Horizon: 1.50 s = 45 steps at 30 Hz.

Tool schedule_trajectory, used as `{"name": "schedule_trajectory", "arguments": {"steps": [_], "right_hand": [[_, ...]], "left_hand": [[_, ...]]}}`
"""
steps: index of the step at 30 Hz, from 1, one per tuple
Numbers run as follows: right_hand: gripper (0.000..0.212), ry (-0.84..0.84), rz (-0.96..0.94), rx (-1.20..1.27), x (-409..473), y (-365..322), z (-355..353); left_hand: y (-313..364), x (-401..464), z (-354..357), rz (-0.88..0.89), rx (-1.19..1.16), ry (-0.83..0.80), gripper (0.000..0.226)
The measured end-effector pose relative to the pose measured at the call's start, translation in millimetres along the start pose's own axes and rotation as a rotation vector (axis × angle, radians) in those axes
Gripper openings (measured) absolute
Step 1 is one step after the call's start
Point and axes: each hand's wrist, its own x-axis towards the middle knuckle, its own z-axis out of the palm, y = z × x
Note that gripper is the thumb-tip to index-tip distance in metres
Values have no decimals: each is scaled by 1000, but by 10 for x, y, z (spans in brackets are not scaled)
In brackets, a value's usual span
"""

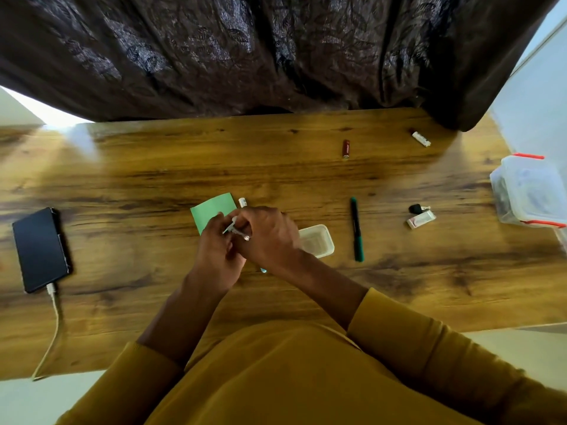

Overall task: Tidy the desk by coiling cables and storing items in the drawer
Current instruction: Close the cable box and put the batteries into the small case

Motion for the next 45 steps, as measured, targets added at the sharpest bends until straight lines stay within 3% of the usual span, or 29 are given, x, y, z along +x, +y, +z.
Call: {"name": "schedule_trajectory", "arguments": {"steps": [8,12,14,21,31,35,41,45], "right_hand": [[9,86,-2,-13,232,100,-108],[48,-181,-37,-175,534,162,-133],[53,-283,-76,-247,648,165,-128],[38,-367,-157,-267,765,224,-121],[24,-247,-99,-180,712,367,-81],[31,-172,-156,-14,547,328,-260],[50,-330,-216,61,190,197,-456],[54,-312,-207,36,22,282,-454]], "left_hand": [[49,19,-61,-85,-245,-2,29],[71,-8,-120,-100,-322,42,28],[89,-15,-139,-89,-343,67,29],[151,-66,-203,-41,-312,102,25],[145,-120,-224,-71,-262,108,28],[133,-119,-175,-85,-250,101,28],[85,-115,-92,-118,-105,2,28],[-2,-179,9,-86,55,-128,33]]}}
